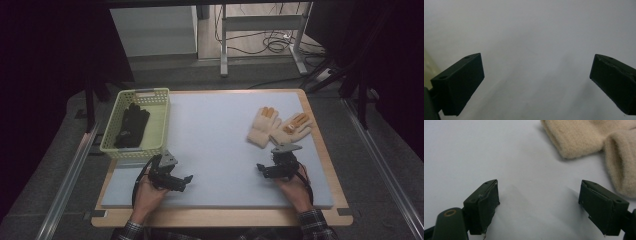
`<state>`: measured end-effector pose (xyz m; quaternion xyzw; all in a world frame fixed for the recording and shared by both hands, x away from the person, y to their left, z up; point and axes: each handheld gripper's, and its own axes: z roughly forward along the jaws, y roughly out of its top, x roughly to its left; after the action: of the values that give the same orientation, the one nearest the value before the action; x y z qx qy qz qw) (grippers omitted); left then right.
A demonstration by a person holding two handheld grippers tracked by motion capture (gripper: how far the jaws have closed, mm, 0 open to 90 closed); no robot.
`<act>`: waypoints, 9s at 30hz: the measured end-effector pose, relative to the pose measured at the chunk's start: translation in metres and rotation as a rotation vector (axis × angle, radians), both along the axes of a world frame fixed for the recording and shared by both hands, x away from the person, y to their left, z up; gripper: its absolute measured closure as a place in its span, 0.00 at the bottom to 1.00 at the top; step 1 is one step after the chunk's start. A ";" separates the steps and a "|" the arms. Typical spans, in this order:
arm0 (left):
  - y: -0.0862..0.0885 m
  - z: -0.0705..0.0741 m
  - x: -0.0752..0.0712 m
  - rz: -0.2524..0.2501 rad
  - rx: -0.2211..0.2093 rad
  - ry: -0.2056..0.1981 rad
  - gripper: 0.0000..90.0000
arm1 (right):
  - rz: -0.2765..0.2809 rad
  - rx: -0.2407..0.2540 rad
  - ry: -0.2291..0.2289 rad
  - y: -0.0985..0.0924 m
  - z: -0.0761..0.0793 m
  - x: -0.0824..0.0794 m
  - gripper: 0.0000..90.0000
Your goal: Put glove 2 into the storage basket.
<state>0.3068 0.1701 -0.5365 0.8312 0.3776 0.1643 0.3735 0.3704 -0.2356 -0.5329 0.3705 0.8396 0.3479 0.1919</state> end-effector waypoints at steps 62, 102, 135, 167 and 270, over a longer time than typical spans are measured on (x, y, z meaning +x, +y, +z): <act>0.001 -0.015 0.006 0.005 0.027 0.077 0.01 | -0.104 0.008 0.009 0.011 0.036 0.131 0.38; 0.001 -0.015 0.006 0.006 0.027 0.076 0.01 | 0.108 0.044 0.006 0.051 0.060 0.098 0.65; 0.001 -0.015 0.006 0.008 0.027 0.075 0.01 | 0.335 0.063 0.067 0.106 0.038 0.018 0.34; 0.001 -0.015 0.006 0.009 0.025 0.074 0.01 | -0.137 0.056 -0.003 -0.048 0.056 0.082 0.56; 0.001 -0.015 0.006 0.006 0.029 0.074 0.01 | 0.316 0.095 0.023 0.067 0.041 0.006 0.75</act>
<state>0.3125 0.1716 -0.5516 0.8408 0.3913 0.1401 0.3469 0.3759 -0.1682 -0.4921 0.2462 0.8722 0.4088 0.1074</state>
